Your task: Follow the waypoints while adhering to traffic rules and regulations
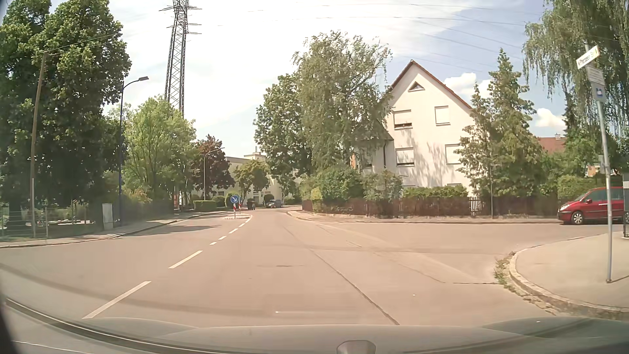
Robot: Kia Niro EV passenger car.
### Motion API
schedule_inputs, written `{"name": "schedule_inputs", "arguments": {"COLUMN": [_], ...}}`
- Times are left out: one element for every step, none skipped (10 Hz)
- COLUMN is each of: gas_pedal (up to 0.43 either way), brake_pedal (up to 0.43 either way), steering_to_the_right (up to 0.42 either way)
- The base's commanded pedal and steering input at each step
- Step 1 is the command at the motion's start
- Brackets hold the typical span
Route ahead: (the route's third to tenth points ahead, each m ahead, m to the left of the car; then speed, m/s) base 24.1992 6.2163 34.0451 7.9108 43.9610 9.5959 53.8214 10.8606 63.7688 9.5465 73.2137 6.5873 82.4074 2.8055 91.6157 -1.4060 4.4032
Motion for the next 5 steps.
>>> {"name": "schedule_inputs", "arguments": {"gas_pedal": [0.020,0.020,0.020,0.020,0.020], "brake_pedal": [0.000,0.000,0.000,0.000,0.000], "steering_to_the_right": [-0.067,-0.067,-0.067,-0.067,-0.068]}}
